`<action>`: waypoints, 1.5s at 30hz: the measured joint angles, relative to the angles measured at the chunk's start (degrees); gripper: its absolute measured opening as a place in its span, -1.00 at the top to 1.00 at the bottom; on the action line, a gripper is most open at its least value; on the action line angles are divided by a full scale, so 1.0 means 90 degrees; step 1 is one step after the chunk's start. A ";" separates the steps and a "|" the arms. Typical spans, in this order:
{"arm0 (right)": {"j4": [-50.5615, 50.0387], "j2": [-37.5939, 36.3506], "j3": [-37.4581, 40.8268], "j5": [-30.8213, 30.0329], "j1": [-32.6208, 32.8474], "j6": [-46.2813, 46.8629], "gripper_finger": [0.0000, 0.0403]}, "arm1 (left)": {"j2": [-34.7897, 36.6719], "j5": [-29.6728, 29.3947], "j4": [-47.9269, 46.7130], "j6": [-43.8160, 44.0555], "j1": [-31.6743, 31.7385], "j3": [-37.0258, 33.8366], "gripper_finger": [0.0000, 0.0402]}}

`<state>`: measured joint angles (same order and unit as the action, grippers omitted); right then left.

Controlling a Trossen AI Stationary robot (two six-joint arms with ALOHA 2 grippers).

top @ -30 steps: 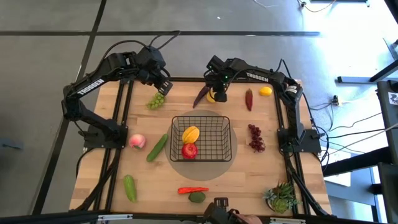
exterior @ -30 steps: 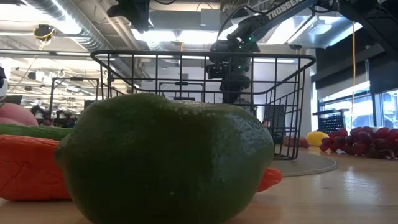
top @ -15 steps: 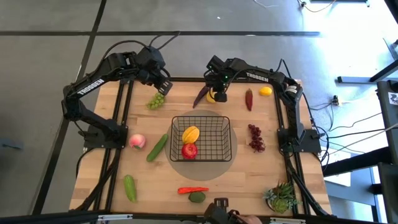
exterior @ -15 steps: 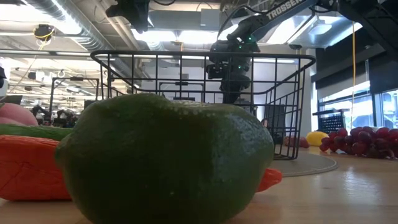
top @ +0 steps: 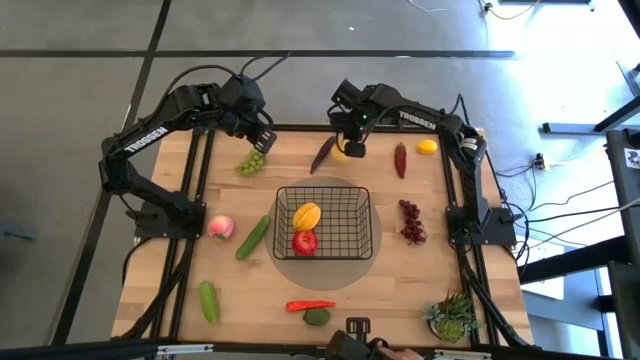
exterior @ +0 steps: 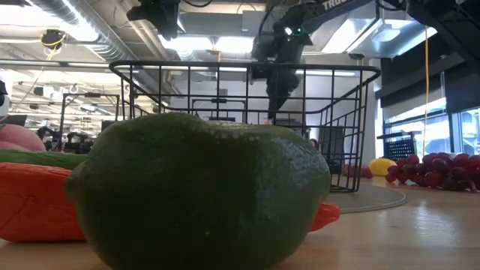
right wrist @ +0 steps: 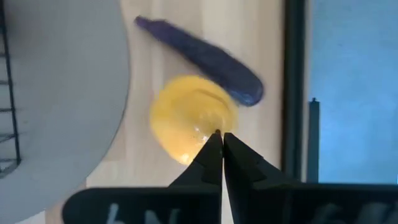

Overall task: Build produce basket
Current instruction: Put the yellow pear into the black wire basket

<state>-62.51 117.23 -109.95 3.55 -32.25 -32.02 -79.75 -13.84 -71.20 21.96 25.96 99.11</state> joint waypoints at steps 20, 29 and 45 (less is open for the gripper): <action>-0.1858 0.0000 -0.2756 -0.0186 0.1256 0.0888 1.00 | 0.0000 0.0527 -0.0027 -0.0666 0.0001 0.0000 0.57; -0.2383 -0.0252 -0.2781 -0.0332 0.1999 0.1080 1.00 | 0.0000 0.0838 -0.0027 -0.0886 -0.0102 0.0000 0.57; -0.2610 -0.0580 -0.2707 -0.0083 0.3542 0.1263 1.00 | 0.0000 0.0844 -0.0039 -0.1009 -0.0751 -0.0005 0.57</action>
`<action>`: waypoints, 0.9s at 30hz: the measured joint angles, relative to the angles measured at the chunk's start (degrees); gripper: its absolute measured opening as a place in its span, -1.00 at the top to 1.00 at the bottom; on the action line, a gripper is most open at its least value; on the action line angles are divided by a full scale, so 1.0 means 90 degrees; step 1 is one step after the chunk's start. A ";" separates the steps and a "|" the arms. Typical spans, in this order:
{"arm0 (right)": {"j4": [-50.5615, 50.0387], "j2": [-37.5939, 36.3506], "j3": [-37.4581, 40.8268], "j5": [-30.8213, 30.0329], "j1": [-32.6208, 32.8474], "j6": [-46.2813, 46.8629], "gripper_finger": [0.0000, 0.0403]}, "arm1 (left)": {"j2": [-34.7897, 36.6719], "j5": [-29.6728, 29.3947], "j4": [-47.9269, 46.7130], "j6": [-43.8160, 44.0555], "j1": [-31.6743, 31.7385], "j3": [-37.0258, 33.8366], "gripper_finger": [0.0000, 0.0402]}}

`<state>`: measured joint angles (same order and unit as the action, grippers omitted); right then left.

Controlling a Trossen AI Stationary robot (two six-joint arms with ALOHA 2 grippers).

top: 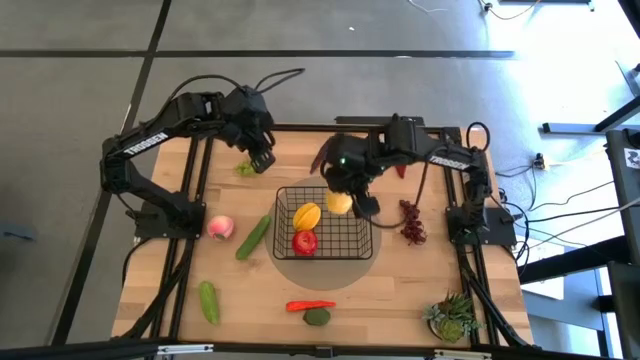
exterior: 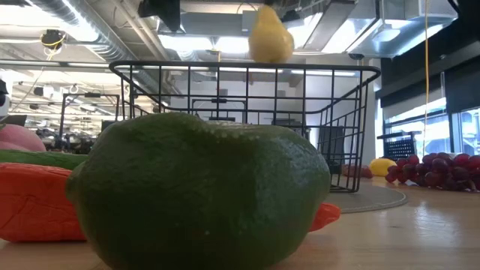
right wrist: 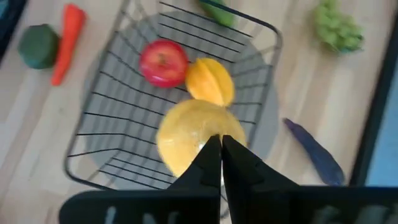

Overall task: Build produce basket
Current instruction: Put the yellow pear into the black wire basket

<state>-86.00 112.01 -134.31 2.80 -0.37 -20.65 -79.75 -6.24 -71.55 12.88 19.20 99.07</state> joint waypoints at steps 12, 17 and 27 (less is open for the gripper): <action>0.0594 0.0003 0.1078 -0.0013 0.0441 0.0583 1.00 | 0.0000 0.0001 -0.0476 0.0010 -0.1093 0.0000 0.57; 0.1147 0.0007 0.1667 -0.0020 0.0498 0.0591 1.00 | 0.0000 -0.0001 -0.0549 0.0162 -0.1429 0.0000 0.57; 0.2418 0.0007 0.3067 -0.0235 0.0464 0.0580 1.00 | 0.0000 -0.0027 -0.0557 0.0217 -0.1798 0.0000 0.57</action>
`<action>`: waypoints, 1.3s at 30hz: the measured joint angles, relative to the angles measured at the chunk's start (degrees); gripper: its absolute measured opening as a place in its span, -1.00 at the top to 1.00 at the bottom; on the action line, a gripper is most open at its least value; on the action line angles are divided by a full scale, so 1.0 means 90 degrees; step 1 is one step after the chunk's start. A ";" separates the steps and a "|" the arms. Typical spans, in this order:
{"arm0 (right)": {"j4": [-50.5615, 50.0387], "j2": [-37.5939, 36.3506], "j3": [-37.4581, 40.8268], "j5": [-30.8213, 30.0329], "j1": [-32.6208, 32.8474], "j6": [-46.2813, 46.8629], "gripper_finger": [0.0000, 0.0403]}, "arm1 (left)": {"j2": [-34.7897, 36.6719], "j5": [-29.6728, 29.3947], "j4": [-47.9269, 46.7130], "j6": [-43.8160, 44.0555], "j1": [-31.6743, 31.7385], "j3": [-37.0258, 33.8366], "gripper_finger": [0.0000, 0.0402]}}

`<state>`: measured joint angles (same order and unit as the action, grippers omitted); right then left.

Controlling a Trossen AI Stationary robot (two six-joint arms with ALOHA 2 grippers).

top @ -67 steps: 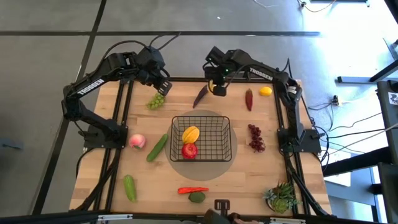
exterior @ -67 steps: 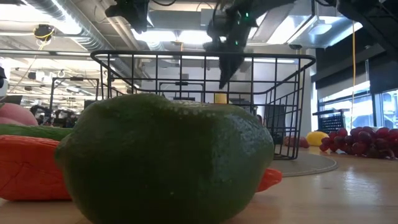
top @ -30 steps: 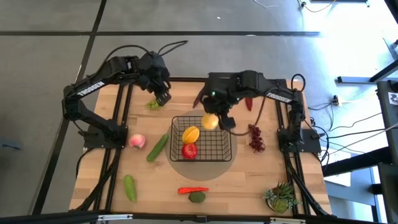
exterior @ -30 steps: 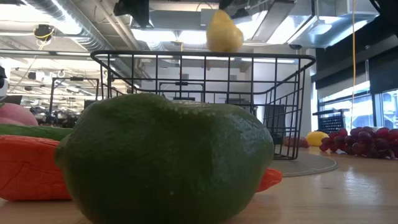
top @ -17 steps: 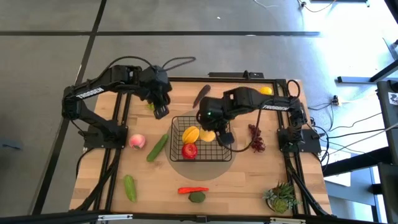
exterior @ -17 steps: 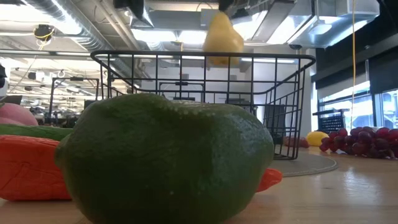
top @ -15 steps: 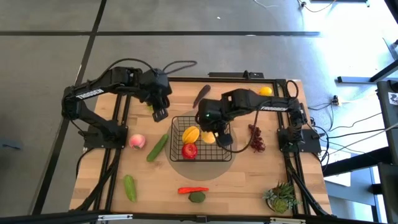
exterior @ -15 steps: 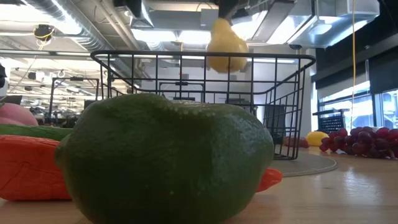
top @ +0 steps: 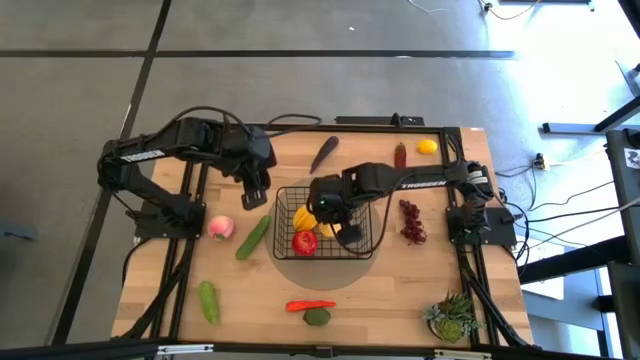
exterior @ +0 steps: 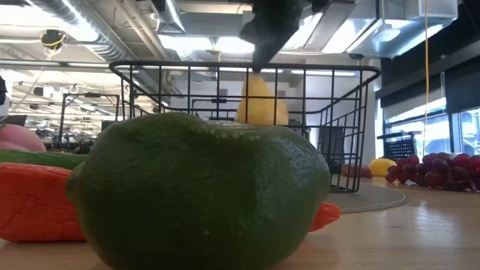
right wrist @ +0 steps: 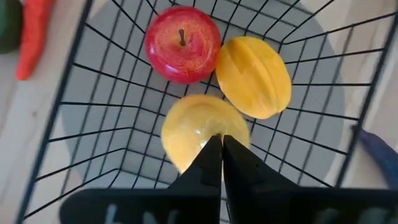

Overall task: Build produce basket
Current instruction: Put the yellow pear into the black wire basket

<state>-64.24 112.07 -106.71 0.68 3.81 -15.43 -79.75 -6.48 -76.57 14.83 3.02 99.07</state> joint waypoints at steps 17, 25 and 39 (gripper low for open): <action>0.1677 0.0002 0.1497 -0.0301 -0.0322 -0.0139 1.00 | 0.0000 -0.0005 0.0006 0.0172 -0.0111 0.0000 0.57; 0.1692 0.0002 0.1503 -0.0295 -0.0419 0.0015 0.96 | 0.0000 -0.0005 0.0006 0.0170 -0.0109 0.0000 0.57; 0.1688 0.0002 0.1503 -0.0292 -0.0454 0.0028 0.59 | 0.0000 -0.0005 0.0005 0.0169 -0.0106 0.0002 0.57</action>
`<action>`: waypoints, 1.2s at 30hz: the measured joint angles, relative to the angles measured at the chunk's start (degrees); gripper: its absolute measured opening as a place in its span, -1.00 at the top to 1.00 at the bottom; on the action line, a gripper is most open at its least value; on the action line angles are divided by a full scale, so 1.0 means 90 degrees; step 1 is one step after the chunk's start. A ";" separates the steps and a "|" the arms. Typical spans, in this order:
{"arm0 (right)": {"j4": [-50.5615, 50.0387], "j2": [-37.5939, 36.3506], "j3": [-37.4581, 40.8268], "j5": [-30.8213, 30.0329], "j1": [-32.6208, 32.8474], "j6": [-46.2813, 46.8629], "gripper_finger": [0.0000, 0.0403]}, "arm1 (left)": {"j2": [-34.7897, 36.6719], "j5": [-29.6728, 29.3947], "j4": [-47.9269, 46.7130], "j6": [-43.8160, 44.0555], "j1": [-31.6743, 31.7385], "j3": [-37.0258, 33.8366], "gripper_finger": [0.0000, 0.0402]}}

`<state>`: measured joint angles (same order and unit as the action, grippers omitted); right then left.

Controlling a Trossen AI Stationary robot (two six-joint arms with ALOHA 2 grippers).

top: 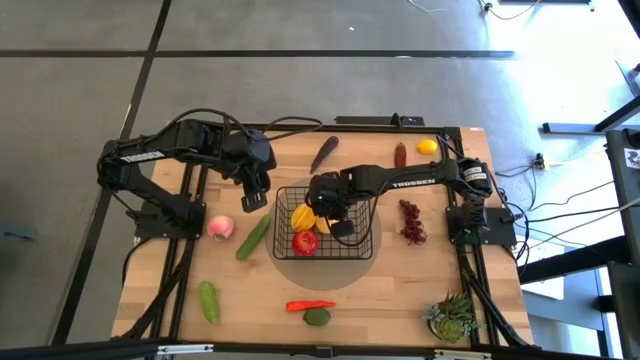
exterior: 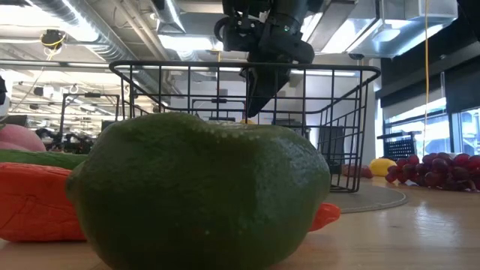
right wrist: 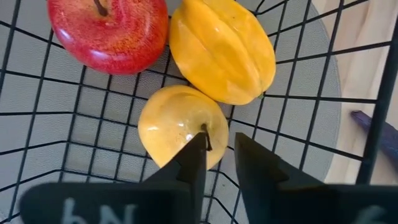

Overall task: Build produce basket
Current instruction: Put the yellow pear into the black wire basket, then put the pink peach into the black wire basket

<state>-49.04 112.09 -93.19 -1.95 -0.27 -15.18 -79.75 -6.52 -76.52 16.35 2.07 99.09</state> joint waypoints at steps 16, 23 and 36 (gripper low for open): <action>-0.0706 0.0002 -0.0573 -0.0001 0.0000 0.0015 0.46 | 0.0000 0.0000 -0.0117 0.0000 0.0000 0.0000 0.57; -0.1106 0.0005 -0.0881 -0.0008 -0.0007 0.0017 0.46 | 0.0000 -0.0002 -0.0121 0.0092 0.0000 0.0002 0.57; -0.2178 -0.0037 -0.2082 0.0008 -0.0082 -0.0015 0.46 | 0.0002 -0.0386 -0.1149 0.1600 0.0047 0.0005 0.57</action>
<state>-68.65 111.76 -111.93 -1.88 -1.01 -15.31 -79.73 -10.00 -86.86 30.75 2.49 99.13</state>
